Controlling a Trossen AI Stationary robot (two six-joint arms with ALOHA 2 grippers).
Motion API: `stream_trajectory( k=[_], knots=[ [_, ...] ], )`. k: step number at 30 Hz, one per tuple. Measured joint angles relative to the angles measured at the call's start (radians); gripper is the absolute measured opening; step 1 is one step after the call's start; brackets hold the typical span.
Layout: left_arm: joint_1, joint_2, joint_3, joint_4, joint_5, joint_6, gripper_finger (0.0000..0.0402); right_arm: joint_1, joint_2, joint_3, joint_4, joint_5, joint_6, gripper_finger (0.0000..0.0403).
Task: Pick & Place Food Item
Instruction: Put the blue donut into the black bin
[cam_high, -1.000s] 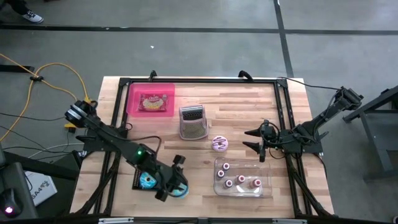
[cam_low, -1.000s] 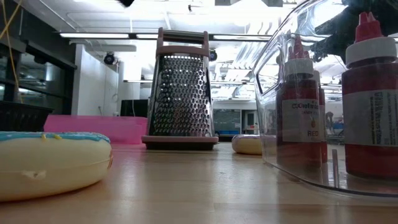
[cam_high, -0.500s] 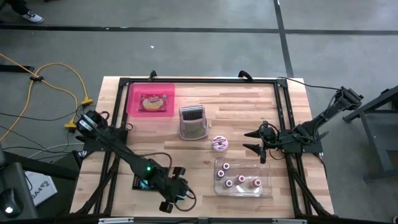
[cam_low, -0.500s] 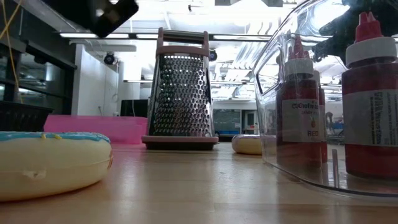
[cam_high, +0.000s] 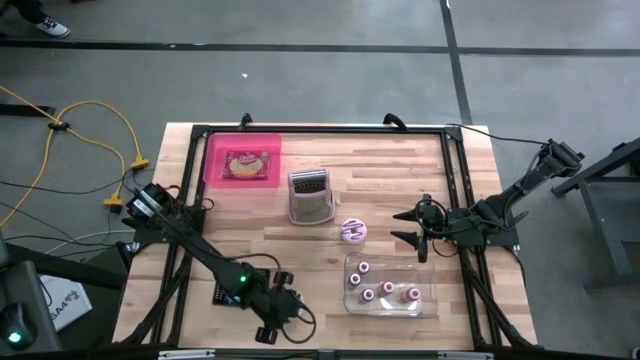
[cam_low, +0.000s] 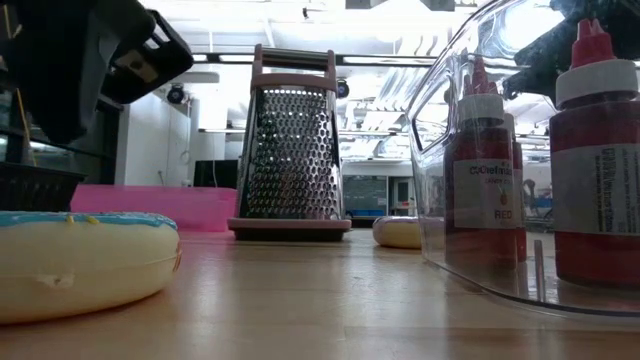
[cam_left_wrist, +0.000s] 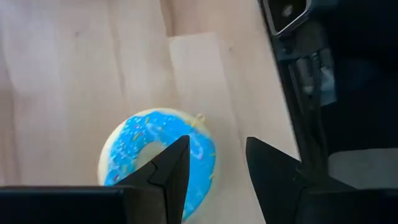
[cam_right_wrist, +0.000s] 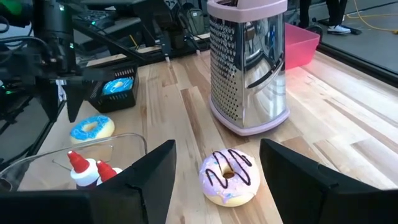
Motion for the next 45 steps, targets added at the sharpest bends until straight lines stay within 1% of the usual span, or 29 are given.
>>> stream_trajectory(
  k=[4,11,18,28,33,45],
  knots=[
    [0.000,0.001,0.000,-0.053,-0.014,0.000,0.0152,0.000,0.000,0.000,-0.002,0.000,0.008,0.0220],
    [0.000,0.019,0.000,-0.066,-0.022,0.008,0.0152,0.000,0.000,0.000,-0.005,0.000,0.008,0.0220],
    [-0.011,0.054,0.000,-0.045,-0.015,0.015,0.0152,0.000,0.000,0.000,-0.012,0.000,0.015,0.0220],
    [-0.020,0.065,0.000,-0.041,-0.025,0.017,0.0152,0.000,0.000,0.001,-0.013,0.000,0.015,0.0220],
    [-0.021,0.099,0.000,-0.036,-0.022,0.086,0.0152,0.000,0.000,0.001,-0.014,0.000,0.015,0.0220],
    [-0.018,0.108,0.001,-0.038,-0.015,0.091,0.0150,0.000,0.000,0.001,-0.014,0.000,0.015,0.0220]
  ],
)
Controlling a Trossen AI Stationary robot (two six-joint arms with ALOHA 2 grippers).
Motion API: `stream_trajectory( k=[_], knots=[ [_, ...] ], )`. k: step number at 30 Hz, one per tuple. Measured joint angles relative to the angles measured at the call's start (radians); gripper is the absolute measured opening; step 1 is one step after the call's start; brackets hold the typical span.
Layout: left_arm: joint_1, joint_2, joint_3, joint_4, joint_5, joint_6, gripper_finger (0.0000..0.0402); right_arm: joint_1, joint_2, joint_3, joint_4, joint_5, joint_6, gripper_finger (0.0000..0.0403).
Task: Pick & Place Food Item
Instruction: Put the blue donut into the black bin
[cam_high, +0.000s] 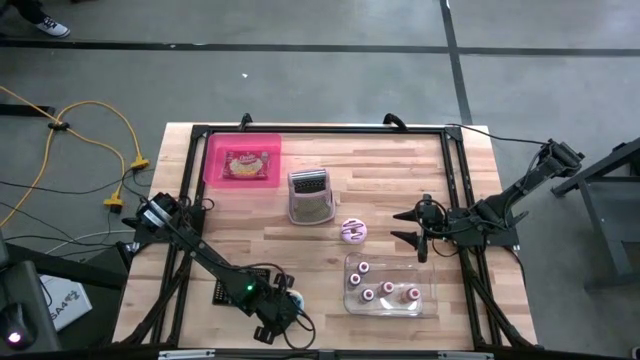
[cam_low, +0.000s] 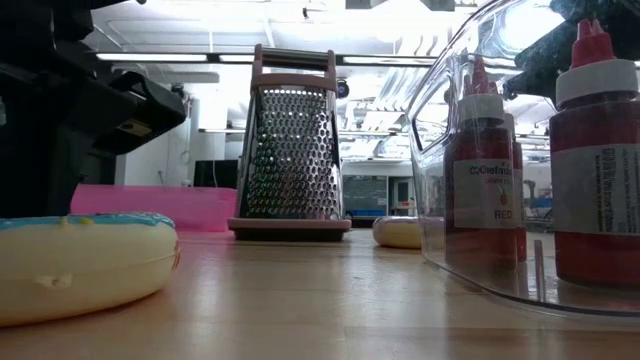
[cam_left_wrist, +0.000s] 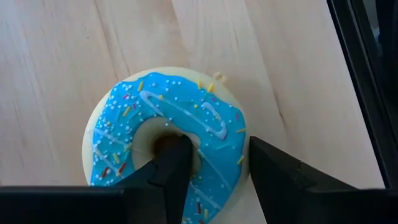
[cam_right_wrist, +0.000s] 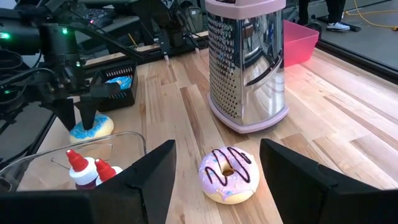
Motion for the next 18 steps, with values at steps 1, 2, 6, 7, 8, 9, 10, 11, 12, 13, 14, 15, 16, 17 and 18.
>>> stream_trajectory(
  k=[1,2,6,7,8,9,10,11,12,13,14,15,16,17,18],
  knots=[
    [0.000,0.000,0.000,0.000,0.000,0.000,0.0148,0.000,0.000,0.000,0.000,0.000,0.000,0.0220],
    [0.000,0.000,0.000,0.000,0.000,0.000,0.0146,0.000,0.000,0.000,0.000,0.000,0.002,0.0220],
    [0.000,0.001,0.000,-0.001,0.000,0.000,0.0131,0.000,0.000,0.000,0.000,0.000,0.006,0.0220],
    [0.000,0.001,0.000,-0.001,0.000,0.000,0.0127,0.000,0.000,0.000,0.000,0.000,0.006,0.0220],
    [0.000,0.001,0.000,-0.001,0.000,0.000,0.0123,0.000,0.000,0.000,0.000,0.000,0.007,0.0220],
    [0.000,0.001,0.000,-0.001,0.000,0.000,0.0119,0.000,0.000,0.000,0.000,0.000,0.007,0.0220],
    [0.000,0.001,0.000,-0.001,0.000,0.000,0.0115,0.000,0.000,0.000,0.000,0.000,0.007,0.0220],
    [0.000,0.001,0.000,0.000,0.000,0.000,0.0112,0.000,0.000,0.000,0.000,0.000,0.007,0.0220],
    [0.000,0.001,0.000,0.000,0.000,0.000,0.0110,0.000,0.000,0.000,0.000,0.000,0.007,0.0220],
    [0.000,0.001,0.000,0.000,0.000,0.000,0.0109,0.000,0.000,0.000,0.000,0.000,0.007,0.0220],
    [0.000,0.001,0.003,-0.001,0.000,0.000,0.0109,0.000,0.000,0.000,0.000,0.000,0.007,0.0220],
    [0.000,0.001,0.008,-0.003,0.000,0.000,0.0108,0.000,0.000,0.000,0.000,0.000,0.007,0.0220],
    [0.000,0.001,0.013,-0.006,0.000,0.000,0.0108,0.000,0.000,0.000,0.000,0.000,0.007,0.0220],
    [0.003,0.001,0.017,-0.006,0.001,0.003,0.0108,0.000,0.000,0.000,0.000,0.000,0.007,0.0220],
    [0.006,-0.002,0.022,-0.003,0.004,0.012,0.0108,0.000,0.000,0.000,0.000,0.000,0.007,0.0220]
  ],
)
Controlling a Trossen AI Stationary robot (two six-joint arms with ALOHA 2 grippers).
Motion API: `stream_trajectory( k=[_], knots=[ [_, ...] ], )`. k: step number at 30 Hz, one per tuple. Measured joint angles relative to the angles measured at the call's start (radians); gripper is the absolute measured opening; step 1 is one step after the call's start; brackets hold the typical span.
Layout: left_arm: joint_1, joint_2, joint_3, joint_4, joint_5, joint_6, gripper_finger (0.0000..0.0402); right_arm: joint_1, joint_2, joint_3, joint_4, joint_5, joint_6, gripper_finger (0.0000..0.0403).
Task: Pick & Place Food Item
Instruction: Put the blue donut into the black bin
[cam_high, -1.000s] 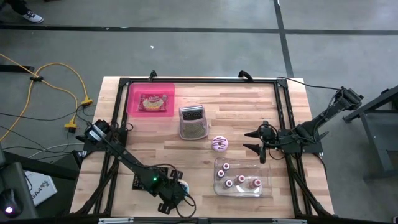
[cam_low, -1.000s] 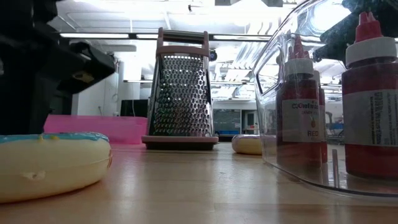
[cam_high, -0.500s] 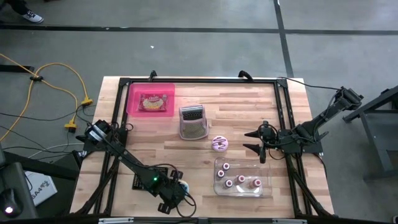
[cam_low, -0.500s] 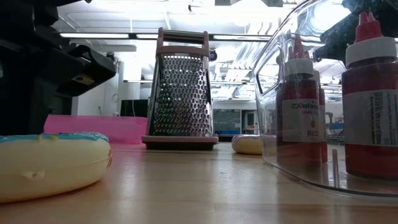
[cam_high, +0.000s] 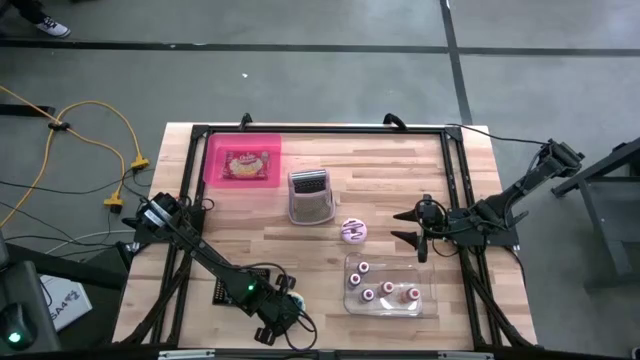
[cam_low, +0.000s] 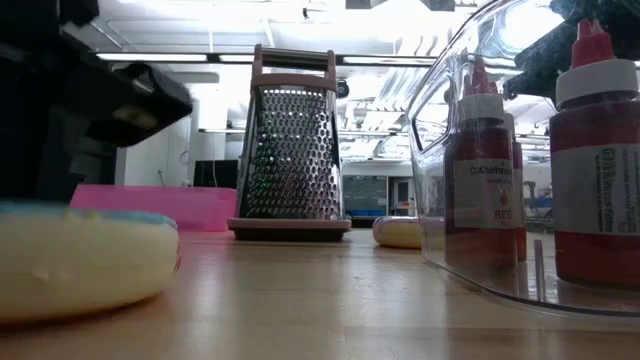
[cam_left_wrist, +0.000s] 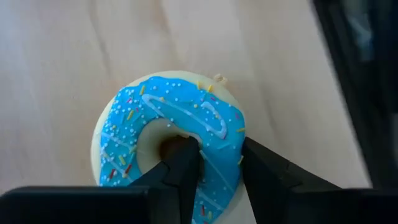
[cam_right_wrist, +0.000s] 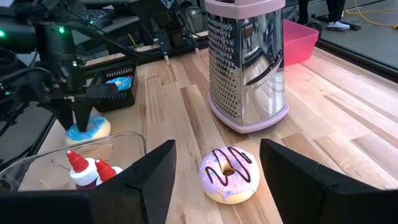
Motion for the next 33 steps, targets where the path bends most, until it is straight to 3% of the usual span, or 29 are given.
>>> stream_trajectory(
  k=[16,25,33],
  knots=[
    [0.056,-0.206,0.007,-0.080,-0.010,0.036,0.0108,0.000,0.000,0.000,-0.001,0.000,0.000,0.0220],
    [-0.001,-0.309,0.007,-0.245,0.021,-0.109,0.0108,0.000,0.000,0.000,-0.001,0.000,0.000,0.0220],
    [-0.114,-0.339,0.008,-0.370,-0.122,-0.244,0.0108,0.000,0.000,0.000,0.000,0.004,0.004,0.0220]
  ],
)
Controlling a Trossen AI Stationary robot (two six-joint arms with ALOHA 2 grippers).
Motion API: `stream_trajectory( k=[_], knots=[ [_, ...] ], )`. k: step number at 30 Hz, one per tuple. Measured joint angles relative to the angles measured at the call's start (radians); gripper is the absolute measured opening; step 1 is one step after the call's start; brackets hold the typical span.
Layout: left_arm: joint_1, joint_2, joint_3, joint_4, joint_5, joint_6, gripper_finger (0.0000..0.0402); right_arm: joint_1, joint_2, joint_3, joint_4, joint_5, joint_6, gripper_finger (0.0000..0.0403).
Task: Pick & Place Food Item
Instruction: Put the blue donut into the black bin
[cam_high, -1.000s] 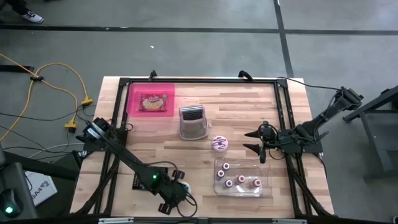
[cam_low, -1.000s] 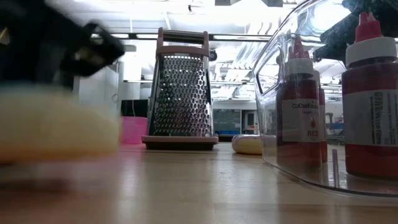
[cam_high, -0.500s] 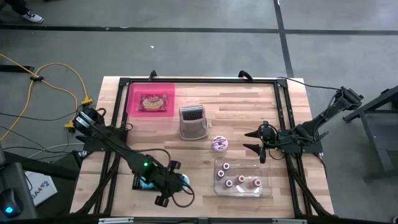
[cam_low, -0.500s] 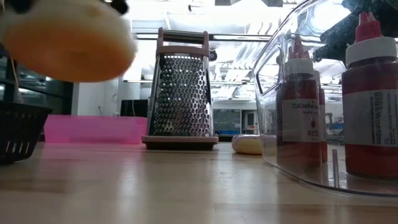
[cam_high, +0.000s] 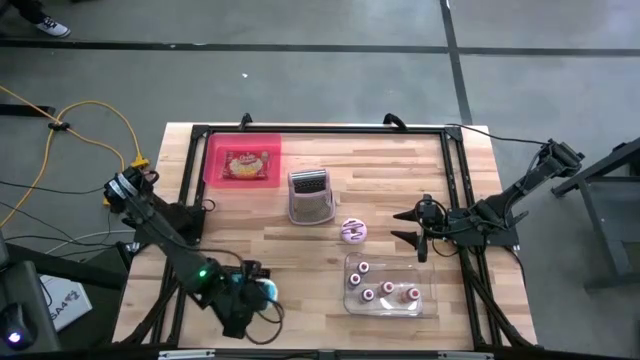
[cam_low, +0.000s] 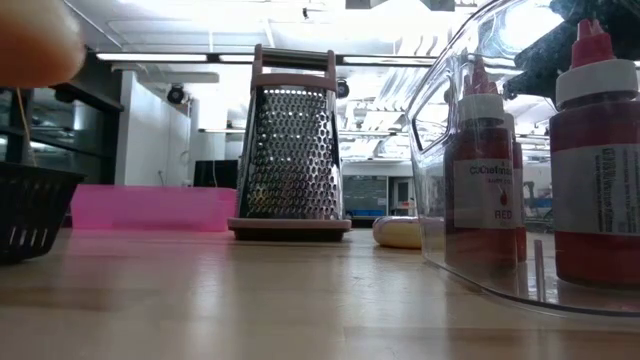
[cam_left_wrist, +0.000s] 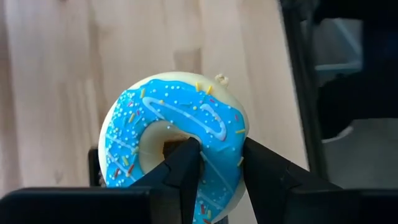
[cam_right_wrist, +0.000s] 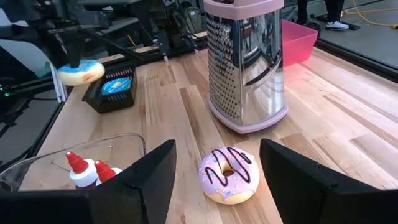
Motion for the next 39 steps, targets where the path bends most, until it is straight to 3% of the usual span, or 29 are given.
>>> stream_trajectory(
  k=[11,26,39],
  knots=[
    [-0.103,0.000,-0.014,-0.138,-0.173,-0.187,0.0108,0.000,0.000,0.000,0.002,0.000,0.024,0.0220],
    [-0.102,0.000,-0.127,-0.083,-0.148,-0.331,0.0108,0.000,0.000,0.000,0.002,0.000,0.024,0.0220],
    [-0.100,0.000,-0.136,-0.084,-0.117,-0.390,0.0119,0.000,0.000,0.000,0.002,0.000,0.023,0.0220]
  ],
)
